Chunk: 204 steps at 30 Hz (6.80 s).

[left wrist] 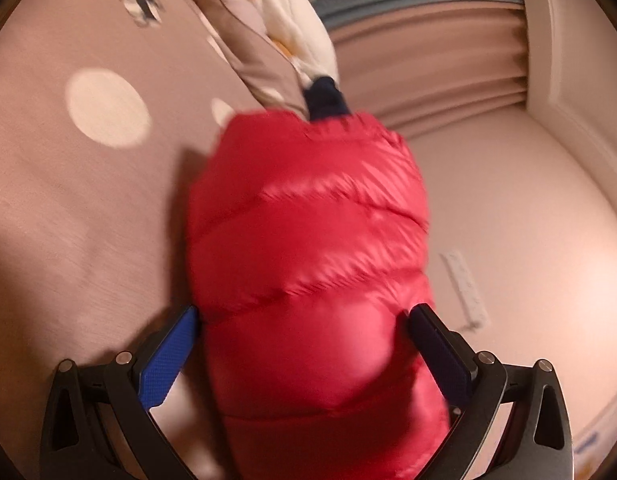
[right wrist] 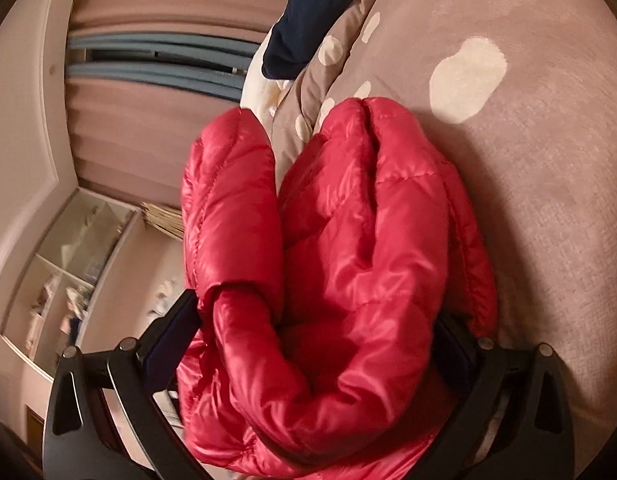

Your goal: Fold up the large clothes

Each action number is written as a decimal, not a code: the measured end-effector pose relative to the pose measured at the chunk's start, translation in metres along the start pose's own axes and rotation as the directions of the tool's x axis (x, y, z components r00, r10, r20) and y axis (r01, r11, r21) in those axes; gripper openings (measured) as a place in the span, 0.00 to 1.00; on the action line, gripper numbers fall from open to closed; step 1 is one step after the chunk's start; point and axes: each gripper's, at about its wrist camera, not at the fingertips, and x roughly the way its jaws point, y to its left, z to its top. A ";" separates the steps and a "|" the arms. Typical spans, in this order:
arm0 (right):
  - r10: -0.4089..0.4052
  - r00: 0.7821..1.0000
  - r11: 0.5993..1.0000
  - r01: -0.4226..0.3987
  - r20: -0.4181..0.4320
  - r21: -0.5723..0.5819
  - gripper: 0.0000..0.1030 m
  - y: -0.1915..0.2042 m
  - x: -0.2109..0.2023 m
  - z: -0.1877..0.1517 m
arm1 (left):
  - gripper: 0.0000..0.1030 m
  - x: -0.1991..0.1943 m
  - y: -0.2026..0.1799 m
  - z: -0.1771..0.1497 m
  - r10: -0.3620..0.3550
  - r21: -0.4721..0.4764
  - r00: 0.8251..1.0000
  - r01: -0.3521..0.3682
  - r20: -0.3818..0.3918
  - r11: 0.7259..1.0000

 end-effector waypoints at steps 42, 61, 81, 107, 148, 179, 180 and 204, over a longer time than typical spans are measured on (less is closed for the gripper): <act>-0.106 0.991 0.975 0.121 0.087 -0.188 0.44 0.010 0.010 -0.015 | 0.72 0.016 -0.025 -0.018 0.136 0.129 0.990 -0.131 -0.032 0.983; 0.045 0.994 0.933 -0.005 0.102 -0.359 0.36 0.089 -0.017 -0.028 | 0.71 -0.049 -0.113 -0.016 0.111 0.314 0.981 -0.157 0.160 0.936; 0.382 0.924 0.786 -0.334 -0.015 -0.520 0.36 0.180 -0.048 -0.049 | 0.71 -0.140 -0.216 -0.040 0.067 0.496 0.910 -0.284 0.410 0.820; 0.478 0.874 0.688 -0.437 -0.091 -0.579 0.37 0.220 -0.034 -0.044 | 0.72 -0.169 -0.231 -0.010 0.045 0.517 0.875 -0.326 0.482 0.792; -0.254 0.964 0.814 0.170 -0.077 -0.556 0.53 0.095 0.202 -0.019 | 0.86 -0.051 -0.010 0.095 0.615 0.239 0.712 -0.697 0.338 0.676; -0.245 0.940 0.611 0.341 0.240 -0.714 1.00 0.220 0.013 -0.064 | 0.99 -0.137 -0.194 -0.018 0.540 0.325 0.489 -0.869 0.685 0.374; -0.233 0.943 0.611 0.332 0.237 -0.719 1.00 0.221 0.008 -0.064 | 0.99 -0.138 -0.197 -0.020 0.535 0.327 0.495 -0.865 0.684 0.381; -0.168 0.942 0.629 0.328 0.289 -0.705 1.00 0.237 -0.073 -0.070 | 0.99 -0.135 -0.246 -0.049 0.466 0.359 0.553 -0.822 0.691 0.443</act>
